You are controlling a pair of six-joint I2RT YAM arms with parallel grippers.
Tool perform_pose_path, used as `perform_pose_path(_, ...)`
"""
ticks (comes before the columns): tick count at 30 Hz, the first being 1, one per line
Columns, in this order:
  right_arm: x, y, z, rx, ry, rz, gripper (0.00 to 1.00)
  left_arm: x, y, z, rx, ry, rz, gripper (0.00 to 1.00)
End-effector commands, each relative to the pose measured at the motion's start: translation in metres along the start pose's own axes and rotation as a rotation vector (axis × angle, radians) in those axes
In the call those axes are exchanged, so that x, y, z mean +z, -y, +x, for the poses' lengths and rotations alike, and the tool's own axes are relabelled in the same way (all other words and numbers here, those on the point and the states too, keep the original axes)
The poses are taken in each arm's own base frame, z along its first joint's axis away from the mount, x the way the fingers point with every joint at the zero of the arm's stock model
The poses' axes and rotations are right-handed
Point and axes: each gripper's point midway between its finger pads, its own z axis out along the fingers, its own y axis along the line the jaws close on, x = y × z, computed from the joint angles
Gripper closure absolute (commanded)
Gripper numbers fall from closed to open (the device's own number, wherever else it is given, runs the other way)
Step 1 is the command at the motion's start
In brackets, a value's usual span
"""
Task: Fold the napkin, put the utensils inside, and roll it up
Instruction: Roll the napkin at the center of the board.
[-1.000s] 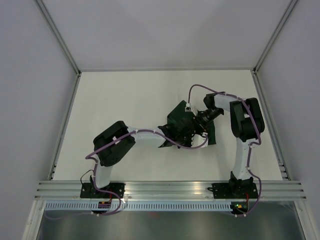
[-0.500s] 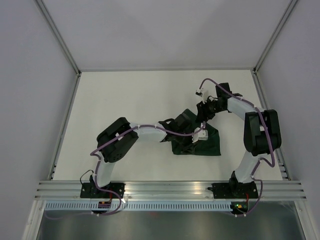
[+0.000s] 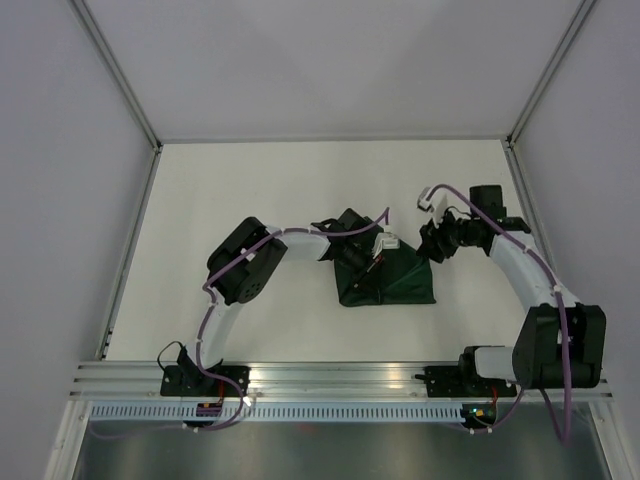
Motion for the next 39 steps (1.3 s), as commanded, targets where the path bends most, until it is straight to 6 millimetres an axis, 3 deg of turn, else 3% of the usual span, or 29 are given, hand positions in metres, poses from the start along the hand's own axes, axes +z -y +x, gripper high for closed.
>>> perform_pose_path(1,0.006,-0.056,0.029,-0.22,-0.054,-0.08,0.46,0.004,-0.023,0.057,-0.229,-0.136,-0.051,0.98)
perform_pose_path(2,0.01,-0.055,0.032,-0.275,-0.061,-0.039,0.45,0.005,-0.023,0.057,-0.237,-0.136,-0.046,0.98)
perform_pose_path(6,0.023,-0.104,0.048,-0.444,-0.06,-0.134,0.42,0.008,-0.026,0.058,-0.264,-0.14,-0.036,0.98)
perform_pose_path(12,0.037,-0.127,0.069,-0.541,-0.104,-0.216,0.39,0.005,-0.034,0.059,-0.285,-0.142,-0.048,0.98)
perform_pose_path(24,0.06,-0.129,0.089,-0.624,-0.145,-0.18,0.4,0.003,-0.036,0.057,-0.279,-0.14,-0.055,0.98)
perform_pose_path(30,0.068,-0.121,0.088,-0.666,-0.15,-0.129,0.49,-0.001,-0.033,0.053,-0.247,-0.136,-0.049,0.98)
perform_pose_path(32,0.07,-0.122,0.088,-0.664,-0.163,-0.143,0.64,-0.003,-0.032,0.048,-0.238,-0.129,-0.054,0.93)
perform_pose_path(34,0.07,-0.123,0.091,-0.657,-0.184,-0.161,0.77,-0.007,-0.03,0.037,-0.207,-0.111,-0.067,0.84)
perform_pose_path(39,0.074,-0.127,0.096,-0.626,-0.241,-0.222,0.86,-0.026,-0.029,0.0,-0.145,-0.047,-0.128,0.72)
